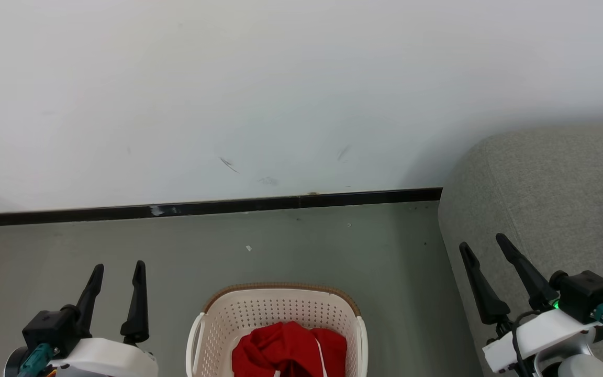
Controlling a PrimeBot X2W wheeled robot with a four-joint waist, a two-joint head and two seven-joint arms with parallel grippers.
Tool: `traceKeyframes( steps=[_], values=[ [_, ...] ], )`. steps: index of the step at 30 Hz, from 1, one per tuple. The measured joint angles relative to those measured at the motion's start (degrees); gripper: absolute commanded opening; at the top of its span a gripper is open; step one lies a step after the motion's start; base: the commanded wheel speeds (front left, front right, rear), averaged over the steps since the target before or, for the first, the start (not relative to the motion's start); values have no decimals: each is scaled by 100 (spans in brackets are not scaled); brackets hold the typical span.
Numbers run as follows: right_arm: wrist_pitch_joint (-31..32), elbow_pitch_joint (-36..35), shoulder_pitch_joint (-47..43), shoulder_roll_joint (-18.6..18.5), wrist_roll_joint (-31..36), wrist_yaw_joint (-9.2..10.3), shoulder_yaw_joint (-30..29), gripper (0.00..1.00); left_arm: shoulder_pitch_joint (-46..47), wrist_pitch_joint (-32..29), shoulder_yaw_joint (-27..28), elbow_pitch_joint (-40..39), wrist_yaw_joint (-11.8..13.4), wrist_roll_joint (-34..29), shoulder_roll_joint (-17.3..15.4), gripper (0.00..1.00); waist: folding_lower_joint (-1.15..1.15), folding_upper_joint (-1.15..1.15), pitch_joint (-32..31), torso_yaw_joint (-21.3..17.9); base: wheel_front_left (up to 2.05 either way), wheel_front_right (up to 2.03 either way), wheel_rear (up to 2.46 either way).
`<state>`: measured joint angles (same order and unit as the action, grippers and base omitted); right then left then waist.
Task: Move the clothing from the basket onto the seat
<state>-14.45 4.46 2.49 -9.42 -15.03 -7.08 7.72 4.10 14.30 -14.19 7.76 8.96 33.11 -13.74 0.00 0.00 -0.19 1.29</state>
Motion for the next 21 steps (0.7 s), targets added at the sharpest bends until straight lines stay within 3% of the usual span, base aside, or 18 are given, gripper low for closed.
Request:
traceKeyframes(
  steps=[21],
  values=[
    [0, -83, -130, 102, 52, 0, -111, 100, -12, 1, 193, -18, -164, -108, 155, 100, 0, 0, 45, -17, 0, 0, 0]
  ],
)
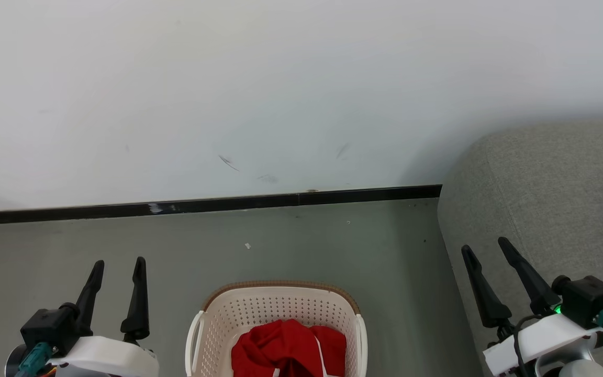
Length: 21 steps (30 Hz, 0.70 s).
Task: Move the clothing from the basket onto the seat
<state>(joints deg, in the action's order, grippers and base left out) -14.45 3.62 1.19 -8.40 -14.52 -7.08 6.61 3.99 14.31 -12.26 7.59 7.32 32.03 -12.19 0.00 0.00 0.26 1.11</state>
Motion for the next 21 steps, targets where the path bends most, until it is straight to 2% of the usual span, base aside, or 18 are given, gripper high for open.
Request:
traceKeyframes(
  steps=[21],
  values=[
    [0, -200, 42, -48, 38, 0, -94, 100, 15, 9, -242, 349, -323, -48, 107, 100, 0, 0, 191, -63, 0, 0, 0]
  ],
)
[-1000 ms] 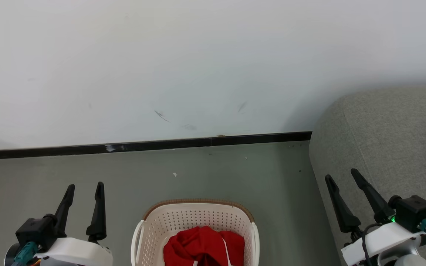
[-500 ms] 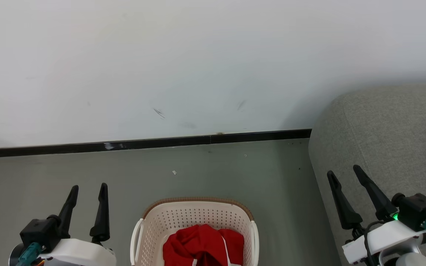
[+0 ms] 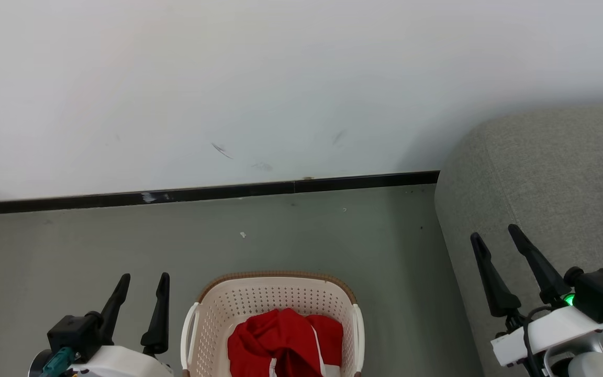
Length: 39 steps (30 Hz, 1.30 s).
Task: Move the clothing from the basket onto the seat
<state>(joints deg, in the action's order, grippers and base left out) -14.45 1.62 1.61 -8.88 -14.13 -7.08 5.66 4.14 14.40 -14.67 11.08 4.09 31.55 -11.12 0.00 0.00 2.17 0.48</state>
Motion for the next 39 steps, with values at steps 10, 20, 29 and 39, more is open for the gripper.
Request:
traceKeyframes(
  steps=[10, 20, 29, 39],
  values=[
    [0, -198, 17, 0, -53, 0, -177, 100, 258, -81, -145, 261, -180, 67, 99, 100, 0, 0, 275, -80, 0, 0, 0],
    [0, -397, 347, 10, -103, 0, -229, 100, 612, -283, -276, 485, -277, 66, 160, 100, 0, 0, 651, -193, 0, 0, 0],
    [0, -569, 625, 21, -103, 0, -202, 100, 963, -485, -438, 826, -358, 59, 234, 100, 0, 0, 1100, -331, 0, 0, 0],
    [0, -709, 847, 87, -103, 0, -204, 100, 1365, -744, -586, 1362, -485, 48, 260, 100, 0, 0, 1653, -523, 0, 0, 0]
  ],
)
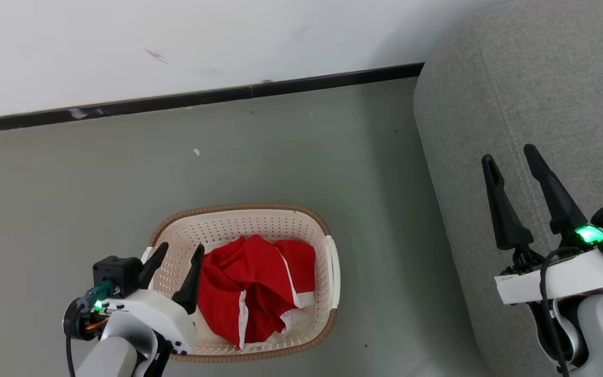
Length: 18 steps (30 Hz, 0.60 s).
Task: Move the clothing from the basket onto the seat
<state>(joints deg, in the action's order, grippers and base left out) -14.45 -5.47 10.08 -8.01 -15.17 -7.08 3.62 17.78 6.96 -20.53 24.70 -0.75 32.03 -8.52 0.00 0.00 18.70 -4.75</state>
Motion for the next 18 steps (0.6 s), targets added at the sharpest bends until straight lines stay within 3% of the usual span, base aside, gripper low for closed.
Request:
traceKeyframes(
  steps=[18],
  values=[
    [0, -198, 609, 113, 18, 0, 130, 100, 843, -446, -194, 1132, -201, -42, 99, 100, 0, 0, 968, -406, 0, 0, 0]
  ],
)
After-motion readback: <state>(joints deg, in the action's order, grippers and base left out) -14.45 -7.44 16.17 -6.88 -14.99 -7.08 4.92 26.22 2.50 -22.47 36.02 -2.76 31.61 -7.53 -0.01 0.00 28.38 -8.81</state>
